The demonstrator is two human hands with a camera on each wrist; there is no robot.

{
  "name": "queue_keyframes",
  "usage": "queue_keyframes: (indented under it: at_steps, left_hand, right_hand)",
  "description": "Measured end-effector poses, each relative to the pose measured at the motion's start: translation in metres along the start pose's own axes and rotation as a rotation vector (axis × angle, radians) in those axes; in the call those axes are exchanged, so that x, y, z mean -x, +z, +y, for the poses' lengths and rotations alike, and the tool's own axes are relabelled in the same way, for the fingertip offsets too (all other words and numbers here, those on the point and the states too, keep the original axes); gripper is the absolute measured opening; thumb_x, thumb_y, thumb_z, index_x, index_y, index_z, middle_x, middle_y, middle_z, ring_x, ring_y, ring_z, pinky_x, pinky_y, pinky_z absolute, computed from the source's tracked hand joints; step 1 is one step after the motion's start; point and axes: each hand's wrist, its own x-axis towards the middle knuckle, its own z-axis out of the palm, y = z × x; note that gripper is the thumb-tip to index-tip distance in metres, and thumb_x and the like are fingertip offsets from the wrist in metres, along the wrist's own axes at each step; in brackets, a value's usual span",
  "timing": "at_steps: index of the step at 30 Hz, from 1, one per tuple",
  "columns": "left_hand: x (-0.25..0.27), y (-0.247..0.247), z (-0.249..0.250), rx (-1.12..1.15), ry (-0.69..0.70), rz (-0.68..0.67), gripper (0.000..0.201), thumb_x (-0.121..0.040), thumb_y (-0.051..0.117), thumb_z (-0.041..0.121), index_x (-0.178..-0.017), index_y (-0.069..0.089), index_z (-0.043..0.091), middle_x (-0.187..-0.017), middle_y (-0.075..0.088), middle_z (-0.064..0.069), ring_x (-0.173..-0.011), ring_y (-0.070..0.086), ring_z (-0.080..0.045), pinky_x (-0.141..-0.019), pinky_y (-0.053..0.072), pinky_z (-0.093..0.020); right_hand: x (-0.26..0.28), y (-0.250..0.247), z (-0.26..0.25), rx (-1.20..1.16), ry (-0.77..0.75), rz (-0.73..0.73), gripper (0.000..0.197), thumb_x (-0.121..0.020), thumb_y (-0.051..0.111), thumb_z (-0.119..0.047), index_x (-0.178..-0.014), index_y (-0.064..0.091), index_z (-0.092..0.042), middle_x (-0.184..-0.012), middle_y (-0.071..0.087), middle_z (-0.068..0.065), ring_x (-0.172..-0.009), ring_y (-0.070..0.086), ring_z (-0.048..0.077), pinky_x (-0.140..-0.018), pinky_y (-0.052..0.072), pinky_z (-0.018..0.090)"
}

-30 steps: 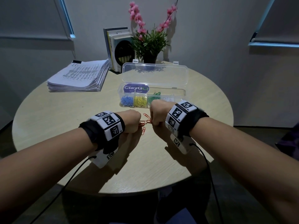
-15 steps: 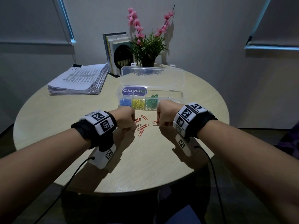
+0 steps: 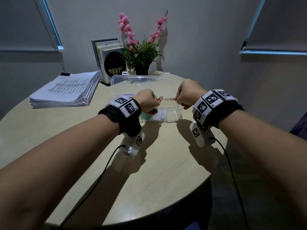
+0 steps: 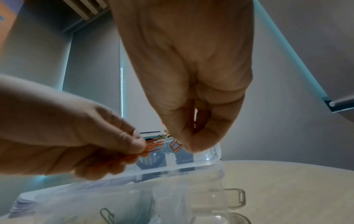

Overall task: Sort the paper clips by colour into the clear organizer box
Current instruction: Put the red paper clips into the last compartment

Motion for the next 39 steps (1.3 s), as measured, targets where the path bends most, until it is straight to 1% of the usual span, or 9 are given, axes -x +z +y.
queue_keyframes:
  at_steps: [4, 11, 14, 18, 23, 29, 32, 35, 39]
  left_hand:
    - [-0.037, 0.027, 0.013, -0.013, 0.004, 0.124, 0.016, -0.086, 0.067, 0.009, -0.088, 0.068, -0.006, -0.084, 0.071, -0.016, -0.079, 0.071, -0.027, -0.078, 0.058, -0.041]
    - [-0.064, 0.048, 0.023, -0.351, 0.002, 0.125, 0.017, -0.084, 0.068, 0.02, -0.085, 0.068, 0.003, -0.093, 0.073, -0.011, -0.091, 0.07, -0.024, -0.085, 0.055, -0.033]
    - [-0.066, 0.045, 0.022, -0.258, 0.013, 0.083, 0.009, -0.088, 0.058, 0.009, -0.082, 0.065, 0.005, -0.094, 0.07, -0.013, -0.085, 0.068, -0.024, -0.082, 0.057, -0.033]
    - [-0.048, 0.028, 0.02, -0.137, 0.03, 0.078, 0.015, -0.088, 0.06, 0.005, -0.099, 0.067, -0.003, -0.088, 0.067, -0.015, -0.077, 0.067, -0.026, -0.078, 0.058, -0.034]
    - [-0.003, -0.007, 0.008, -0.158, 0.08, 0.123, 0.01, -0.087, 0.065, 0.009, -0.078, 0.065, 0.004, -0.083, 0.069, -0.018, -0.075, 0.068, -0.026, -0.076, 0.059, -0.039]
    - [0.052, -0.019, -0.039, -0.73, -0.001, -0.146, 0.032, -0.082, 0.07, 0.034, -0.089, 0.072, 0.004, -0.082, 0.071, -0.011, -0.062, 0.06, -0.017, -0.055, 0.052, -0.024]
    - [0.066, -0.011, -0.063, -0.964, -0.038, -0.211, 0.048, -0.07, 0.075, 0.052, -0.09, 0.07, 0.009, -0.083, 0.068, -0.004, -0.07, 0.058, -0.018, -0.052, 0.042, -0.023]
    - [0.068, -0.011, -0.077, -0.94, 0.014, -0.17, 0.044, -0.071, 0.077, 0.046, -0.098, 0.069, 0.012, -0.096, 0.069, -0.003, -0.082, 0.06, -0.019, -0.064, 0.043, -0.025]
    - [0.065, -0.019, -0.087, -0.846, 0.092, -0.146, 0.027, -0.076, 0.077, 0.029, -0.098, 0.074, 0.014, -0.096, 0.072, -0.001, -0.086, 0.064, -0.017, -0.071, 0.046, -0.023]
  right_hand:
    - [-0.019, 0.011, 0.008, 0.016, 0.036, 0.024, 0.013, -0.083, 0.064, -0.002, -0.095, 0.068, 0.001, -0.093, 0.069, 0.016, -0.089, 0.069, 0.03, -0.081, 0.058, 0.041]
    - [-0.036, 0.02, 0.019, -0.023, 0.059, -0.02, 0.014, -0.078, 0.072, 0.001, -0.091, 0.07, 0.004, -0.089, 0.071, 0.018, -0.084, 0.071, 0.032, -0.078, 0.059, 0.042]
    - [-0.034, 0.017, 0.019, -0.012, 0.026, 0.001, 0.016, -0.084, 0.061, 0.003, -0.097, 0.068, 0.004, -0.094, 0.07, 0.018, -0.089, 0.069, 0.032, -0.082, 0.058, 0.042]
    - [-0.024, 0.013, 0.015, -0.019, -0.005, 0.03, 0.022, -0.085, 0.052, 0.006, -0.1, 0.067, 0.003, -0.098, 0.068, 0.019, -0.09, 0.067, 0.032, -0.083, 0.057, 0.042]
    - [0.004, 0.013, 0.0, -0.037, -0.107, 0.055, 0.022, -0.084, 0.054, 0.003, -0.094, 0.073, -0.001, -0.097, 0.071, 0.015, -0.093, 0.065, 0.028, -0.082, 0.056, 0.035]
    - [0.036, 0.047, -0.026, 0.024, -0.296, -0.203, 0.022, -0.086, 0.06, 0.001, -0.098, 0.075, -0.01, -0.102, 0.072, 0.004, -0.093, 0.065, 0.018, -0.083, 0.054, 0.028]
    - [0.04, 0.064, -0.041, 0.13, -0.387, -0.315, 0.026, -0.088, 0.06, -0.004, -0.108, 0.073, -0.013, -0.111, 0.07, 0.002, -0.104, 0.064, 0.018, -0.09, 0.051, 0.028]
    - [0.042, 0.078, -0.056, 0.273, -0.519, -0.409, 0.033, -0.093, 0.055, -0.013, -0.125, 0.063, -0.017, -0.126, 0.063, 0.001, -0.117, 0.057, 0.021, -0.102, 0.044, 0.032]
    - [0.043, 0.084, -0.064, 0.394, -0.612, -0.471, 0.031, -0.093, 0.051, -0.009, -0.117, 0.069, -0.015, -0.118, 0.068, 0.004, -0.111, 0.06, 0.023, -0.097, 0.047, 0.032]
